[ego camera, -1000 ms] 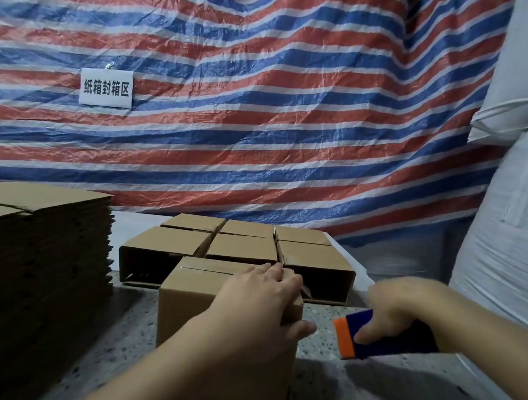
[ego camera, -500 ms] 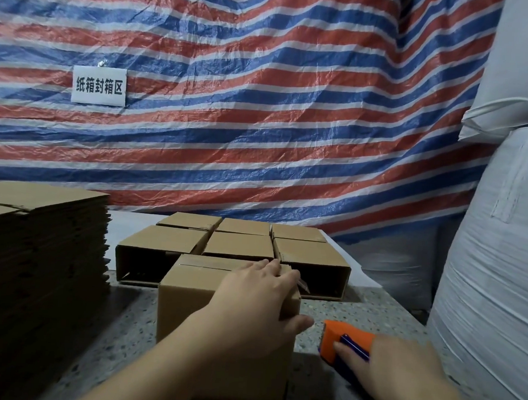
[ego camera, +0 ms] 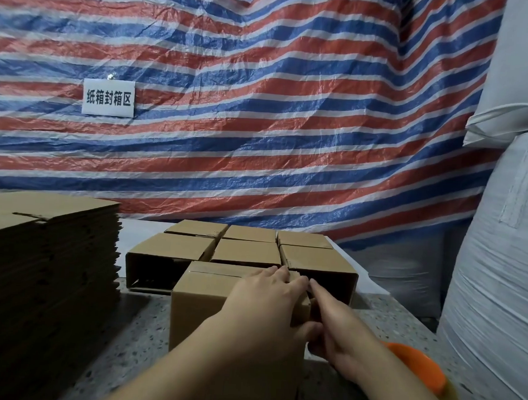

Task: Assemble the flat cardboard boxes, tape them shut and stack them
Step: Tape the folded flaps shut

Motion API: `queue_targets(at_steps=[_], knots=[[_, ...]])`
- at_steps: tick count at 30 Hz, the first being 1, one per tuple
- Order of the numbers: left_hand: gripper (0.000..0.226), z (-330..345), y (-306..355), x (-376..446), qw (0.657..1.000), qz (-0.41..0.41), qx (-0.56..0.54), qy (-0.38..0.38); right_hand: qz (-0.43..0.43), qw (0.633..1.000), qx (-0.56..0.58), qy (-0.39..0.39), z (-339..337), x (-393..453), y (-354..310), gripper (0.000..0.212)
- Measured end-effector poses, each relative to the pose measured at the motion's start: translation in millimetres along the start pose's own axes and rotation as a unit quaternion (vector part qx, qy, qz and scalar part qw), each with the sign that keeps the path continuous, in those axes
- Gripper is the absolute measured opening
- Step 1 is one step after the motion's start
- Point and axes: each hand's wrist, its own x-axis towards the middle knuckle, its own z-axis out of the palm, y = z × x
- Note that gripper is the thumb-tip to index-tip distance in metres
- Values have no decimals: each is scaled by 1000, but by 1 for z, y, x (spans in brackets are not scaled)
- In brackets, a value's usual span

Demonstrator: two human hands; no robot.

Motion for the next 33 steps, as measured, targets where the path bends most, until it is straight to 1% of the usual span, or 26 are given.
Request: queue_targets(at_steps=[3,5,8,11,13,14,17,19,25,27,29,30,31,33], knots=[[66,1,0,0,1000,0,-3,4,-28,999,-16,37,3,2,5,34],[67,1,0,0,1000,2,0,7,-18,998,-48,41,3,2,9,26],[69,2,-1,0,1000,5,5,14,-2,997,-52,60,1,3,13,31],[71,3,-1,1,1000,6,6,20,-30,995,-19,93,-1,5,4,48],[75,3,-1,2,1000,6,5,22,-48,993,-2,107,2,4,-3,50],[77,3,-1,2,1000,7,6,21,-48,994,3,101,5,4,-4,50],[84,5,-1,3,1000,5,6,21,-28,997,23,70,15,4,8,62],[90,5,-1,4,1000,1,2,12,-16,997,36,59,19,1,14,63],[108,2,-2,5,1000,-5,-13,-15,-2,998,10,62,17,-2,8,55],[110,-2,-1,5,999,-4,-27,-35,-41,996,-12,82,16,-1,-3,47],[112,-6,-1,5,997,-11,-48,-54,-94,991,-32,93,16,-3,-18,45],[114,-9,-2,5,996,-17,-60,-63,-109,991,-33,77,18,-5,-22,45],[116,-11,-2,5,995,-23,-72,-72,-105,993,-29,47,21,-7,-24,48],[118,-14,-3,6,991,-36,-94,-90,-84,996,-5,-15,27,-14,-24,59]])
